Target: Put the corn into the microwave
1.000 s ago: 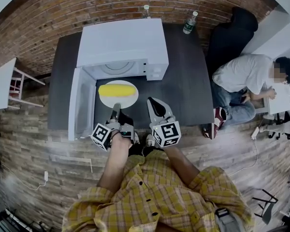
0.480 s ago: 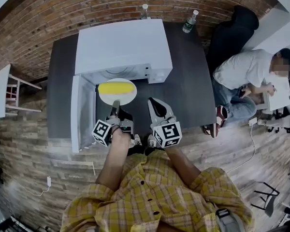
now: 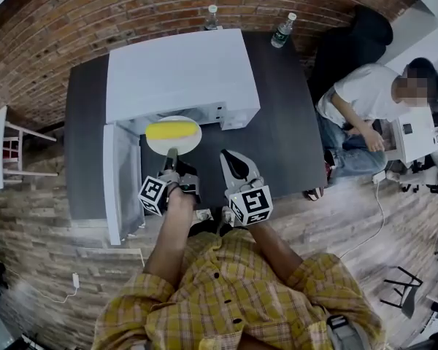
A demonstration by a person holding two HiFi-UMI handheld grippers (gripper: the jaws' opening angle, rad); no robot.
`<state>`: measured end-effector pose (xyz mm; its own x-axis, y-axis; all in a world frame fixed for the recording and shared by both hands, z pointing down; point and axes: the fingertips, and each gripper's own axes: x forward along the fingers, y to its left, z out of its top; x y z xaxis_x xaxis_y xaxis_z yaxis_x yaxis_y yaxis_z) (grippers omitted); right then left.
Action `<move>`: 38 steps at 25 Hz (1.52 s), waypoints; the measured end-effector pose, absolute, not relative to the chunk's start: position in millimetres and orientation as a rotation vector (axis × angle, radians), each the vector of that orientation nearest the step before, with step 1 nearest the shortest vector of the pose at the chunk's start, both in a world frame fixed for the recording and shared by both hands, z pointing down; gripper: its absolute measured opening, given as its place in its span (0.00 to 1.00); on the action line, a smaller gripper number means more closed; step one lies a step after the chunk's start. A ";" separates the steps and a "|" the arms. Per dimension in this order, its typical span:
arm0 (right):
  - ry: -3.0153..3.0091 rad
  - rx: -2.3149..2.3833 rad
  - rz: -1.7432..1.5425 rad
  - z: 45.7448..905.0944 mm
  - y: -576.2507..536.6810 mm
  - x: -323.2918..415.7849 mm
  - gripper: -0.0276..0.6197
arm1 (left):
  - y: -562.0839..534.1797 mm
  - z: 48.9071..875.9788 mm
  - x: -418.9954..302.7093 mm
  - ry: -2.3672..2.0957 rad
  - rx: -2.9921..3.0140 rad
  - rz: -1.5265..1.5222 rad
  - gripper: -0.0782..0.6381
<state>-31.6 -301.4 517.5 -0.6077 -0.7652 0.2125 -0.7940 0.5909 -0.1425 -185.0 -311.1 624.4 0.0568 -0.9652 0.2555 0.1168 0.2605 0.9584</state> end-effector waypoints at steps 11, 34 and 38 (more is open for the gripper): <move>-2.674 1.318 0.334 525.4 -309.3 -38.7 0.05 | -340.4 658.1 -196.5 -1.239 0.936 -1.008 0.13; -2.627 1.349 0.361 540.4 -328.8 -35.3 0.05 | -385.2 709.8 -205.5 -1.291 0.856 -0.920 0.13; -2.639 1.342 0.392 540.4 -332.4 -35.6 0.05 | -392.0 708.7 -206.2 -1.295 0.836 -0.909 0.13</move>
<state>-35.6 -332.4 540.4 -0.5865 -0.7690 0.2543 -0.8097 0.5643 -0.1611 -206.2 -392.0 708.7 0.0485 -0.9073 0.4176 0.0848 0.4203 0.9034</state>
